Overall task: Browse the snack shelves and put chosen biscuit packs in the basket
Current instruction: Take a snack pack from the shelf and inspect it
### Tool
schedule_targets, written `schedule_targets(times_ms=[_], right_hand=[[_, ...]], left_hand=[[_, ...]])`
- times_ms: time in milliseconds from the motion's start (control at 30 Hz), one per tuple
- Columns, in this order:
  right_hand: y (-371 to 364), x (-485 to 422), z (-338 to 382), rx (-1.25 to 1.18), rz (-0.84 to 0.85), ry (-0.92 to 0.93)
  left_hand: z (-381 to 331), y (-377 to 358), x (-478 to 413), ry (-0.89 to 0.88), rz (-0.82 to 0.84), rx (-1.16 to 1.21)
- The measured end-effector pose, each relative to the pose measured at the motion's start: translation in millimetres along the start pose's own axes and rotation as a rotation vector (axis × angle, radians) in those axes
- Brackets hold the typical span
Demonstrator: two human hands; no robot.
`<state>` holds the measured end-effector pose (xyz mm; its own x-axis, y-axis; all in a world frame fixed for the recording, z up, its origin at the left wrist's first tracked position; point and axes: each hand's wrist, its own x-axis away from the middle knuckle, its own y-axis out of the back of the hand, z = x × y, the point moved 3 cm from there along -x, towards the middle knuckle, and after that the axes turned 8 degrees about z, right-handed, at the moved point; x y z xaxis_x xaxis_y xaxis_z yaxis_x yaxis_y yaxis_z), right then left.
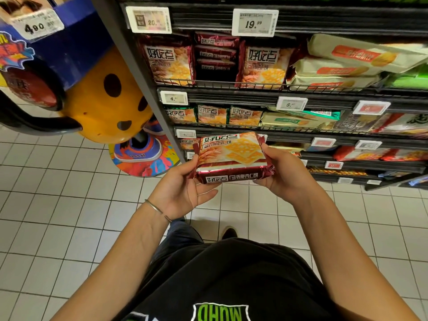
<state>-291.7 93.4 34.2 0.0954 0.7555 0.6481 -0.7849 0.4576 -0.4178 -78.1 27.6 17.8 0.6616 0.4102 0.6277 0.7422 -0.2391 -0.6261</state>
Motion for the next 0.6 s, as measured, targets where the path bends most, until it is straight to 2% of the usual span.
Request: schedule_targets(times_ms=[67, 133, 200, 333, 533, 600], right_hand=[[1.1, -0.4, 0.6, 0.012, -0.012, -0.009], [2.7, -1.0, 0.1, 0.028, -0.017, -0.015], [3.2, -1.4, -1.4, 0.069, -0.016, -0.018], [4.4, -2.9, -6.2, 0.141, -0.035, -0.021], [-0.7, 0.8, -11.5, 0.062, 0.058, -0.045], [-1.7, 1.0, -13.6, 0.114, 0.072, -0.051]], left_hand=[[-0.7, -1.3, 0.8, 0.003, -0.024, -0.125], [-1.8, -0.9, 1.1, -0.012, -0.118, -0.322], [-2.5, 0.1, 0.4, -0.023, -0.189, -0.396], [-2.6, 2.4, -0.9, -0.071, -0.214, -0.358], [-6.0, -0.8, -2.5, -0.165, -0.093, -0.097], [-8.0, -1.9, -2.1, -0.191, -0.077, -0.057]])
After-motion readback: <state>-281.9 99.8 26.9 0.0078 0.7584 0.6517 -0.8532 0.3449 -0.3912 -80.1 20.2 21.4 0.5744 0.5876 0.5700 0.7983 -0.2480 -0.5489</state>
